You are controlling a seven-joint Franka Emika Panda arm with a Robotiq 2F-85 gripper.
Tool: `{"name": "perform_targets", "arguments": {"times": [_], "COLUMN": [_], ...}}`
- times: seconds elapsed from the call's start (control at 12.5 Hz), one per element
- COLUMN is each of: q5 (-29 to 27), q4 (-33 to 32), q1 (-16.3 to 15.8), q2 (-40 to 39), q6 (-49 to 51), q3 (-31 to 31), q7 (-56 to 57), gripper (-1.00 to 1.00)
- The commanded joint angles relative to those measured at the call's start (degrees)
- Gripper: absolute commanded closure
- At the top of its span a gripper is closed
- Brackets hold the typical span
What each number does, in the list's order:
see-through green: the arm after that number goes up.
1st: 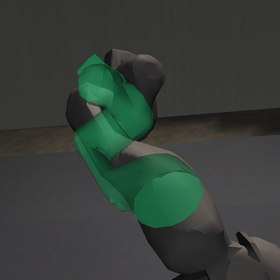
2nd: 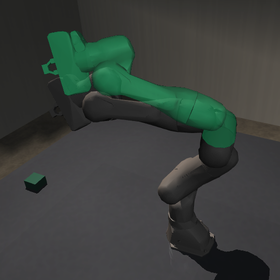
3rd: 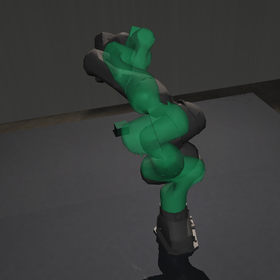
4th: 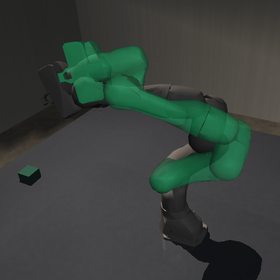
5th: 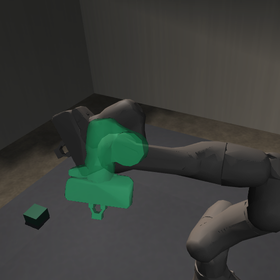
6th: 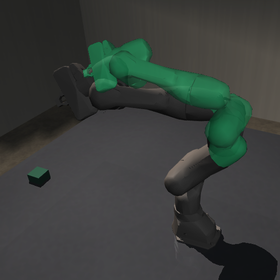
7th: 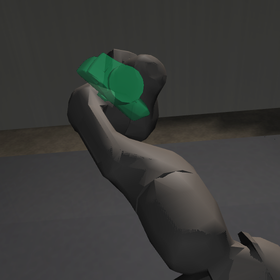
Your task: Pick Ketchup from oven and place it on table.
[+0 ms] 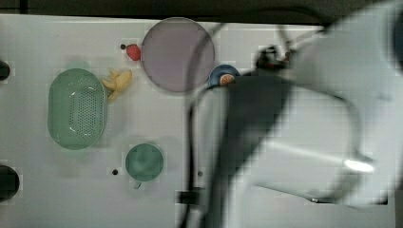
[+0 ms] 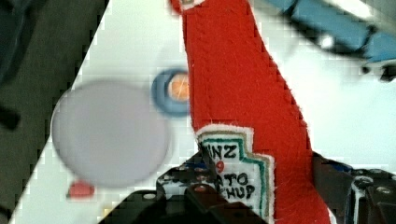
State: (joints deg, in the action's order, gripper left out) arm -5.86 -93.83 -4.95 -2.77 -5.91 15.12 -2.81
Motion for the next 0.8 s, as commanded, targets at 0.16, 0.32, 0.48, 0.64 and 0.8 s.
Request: {"name": "perform_targets", "arguments": {"times": [0.16, 0.32, 0.48, 0.64, 0.8], "q5": [2.93, 3.77, 3.77, 3.77, 3.75], "q4": [-9.24, -19.28, -25.31, -30.78, -33.72], "q1": [-2.16, -2.17, -2.13, -2.17, -2.17], "q2": [-0.91, -1.43, -2.81, -5.84, -12.49], "q6": [-6.31, -14.64, -21.8, -29.94, -38.83], "q3": [-4.62, -5.59, -5.43, -5.72, -5.72], "q7": [-0.03, -0.03, -0.04, -0.04, -0.04], "gripper": [-0.21, -0.21, -0.21, -0.21, -0.21]}}
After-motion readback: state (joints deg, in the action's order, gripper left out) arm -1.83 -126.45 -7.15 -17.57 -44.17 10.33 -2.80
